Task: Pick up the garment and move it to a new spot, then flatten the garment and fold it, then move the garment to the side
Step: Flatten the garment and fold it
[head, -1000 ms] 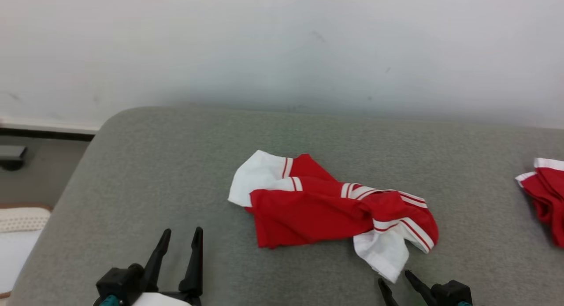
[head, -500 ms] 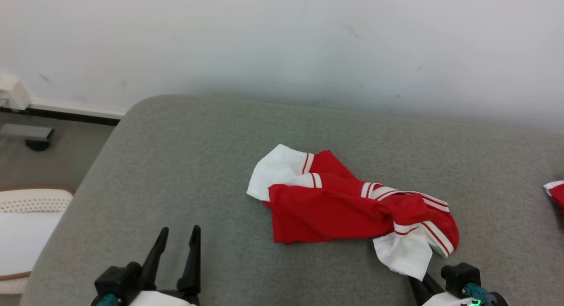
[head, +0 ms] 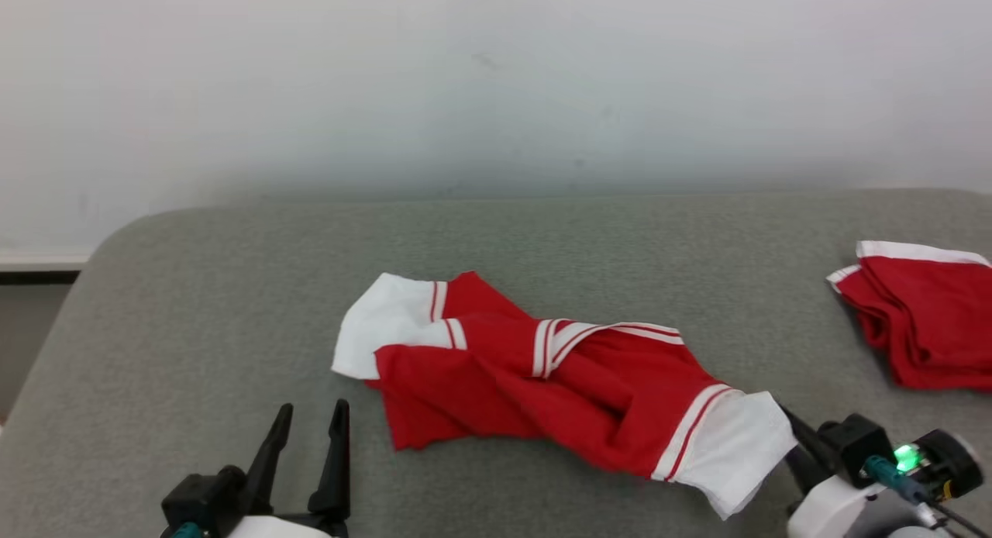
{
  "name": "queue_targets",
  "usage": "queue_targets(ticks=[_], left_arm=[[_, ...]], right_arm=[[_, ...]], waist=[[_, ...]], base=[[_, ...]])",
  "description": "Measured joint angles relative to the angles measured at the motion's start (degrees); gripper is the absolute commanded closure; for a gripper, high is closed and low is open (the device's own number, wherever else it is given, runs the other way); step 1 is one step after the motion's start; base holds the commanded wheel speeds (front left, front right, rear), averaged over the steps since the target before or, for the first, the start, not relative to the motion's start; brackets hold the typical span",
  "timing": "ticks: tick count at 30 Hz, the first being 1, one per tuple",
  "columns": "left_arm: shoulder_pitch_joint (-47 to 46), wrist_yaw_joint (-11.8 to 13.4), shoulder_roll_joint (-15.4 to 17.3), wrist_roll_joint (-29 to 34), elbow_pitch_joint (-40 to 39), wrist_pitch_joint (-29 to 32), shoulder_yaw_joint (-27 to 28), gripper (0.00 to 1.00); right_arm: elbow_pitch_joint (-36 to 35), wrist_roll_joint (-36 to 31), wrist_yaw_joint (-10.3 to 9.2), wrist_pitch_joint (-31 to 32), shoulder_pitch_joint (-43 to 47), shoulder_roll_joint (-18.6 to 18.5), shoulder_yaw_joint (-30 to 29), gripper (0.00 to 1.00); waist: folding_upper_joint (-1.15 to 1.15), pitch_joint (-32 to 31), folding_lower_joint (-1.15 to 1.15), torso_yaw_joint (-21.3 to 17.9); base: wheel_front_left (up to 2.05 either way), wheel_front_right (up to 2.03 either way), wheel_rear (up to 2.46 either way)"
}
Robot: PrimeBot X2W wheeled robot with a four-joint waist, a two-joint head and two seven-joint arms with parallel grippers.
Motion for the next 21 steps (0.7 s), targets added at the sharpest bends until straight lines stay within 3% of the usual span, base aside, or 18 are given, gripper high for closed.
queue_targets(ticks=[5, 10, 11, 12, 13, 21], left_arm=[[0.0, -0.1, -0.2, 0.2, -0.2, 0.0, 0.7, 0.00], [-0.2, -0.4, -0.5, 0.5, -0.1, 0.0, 1.0, 0.00], [-0.2, -0.6, -0.5, 0.5, -0.1, 0.0, 0.9, 0.00], [-0.4, -0.6, -0.6, 0.6, 0.0, 0.0, 0.9, 0.00], [-0.6, -0.6, -0.6, 0.6, 0.1, 0.0, 0.8, 0.00], [-0.9, -1.1, -0.6, 1.2, 1.1, 0.0, 1.3, 0.00]], right_arm=[[-9.8, 0.7, 0.00, 9.3, 2.8, -9.4, 3.4, 1.00], [-15.5, 5.3, 0.00, 16.4, 7.2, -15.4, 5.0, 1.00], [-15.6, 6.2, 0.00, 17.3, 8.2, -15.6, 5.0, 0.95], [-15.4, 6.8, 0.00, 18.8, 9.0, -15.8, 5.4, 0.60], [-15.1, 7.3, 0.00, 20.0, 9.7, -16.0, 5.9, 0.00], [-13.9, 11.0, 0.00, 23.8, 12.6, -15.7, 3.8, 0.00]], waist=[[0.00, 0.1, 0.00, -3.4], [0.00, 0.8, 0.00, -5.1], [0.00, 0.9, 0.00, -5.1], [0.00, 1.1, 0.00, -5.1], [0.00, 1.2, 0.00, -5.0], [0.00, 0.8, 0.00, -4.0]], base=[[0.00, 0.00, 0.00], [0.00, 0.00, 0.00], [0.00, 0.00, 0.00], [0.00, 0.00, 0.00], [0.00, 0.00, 0.00], [0.00, 0.00, 0.00]])
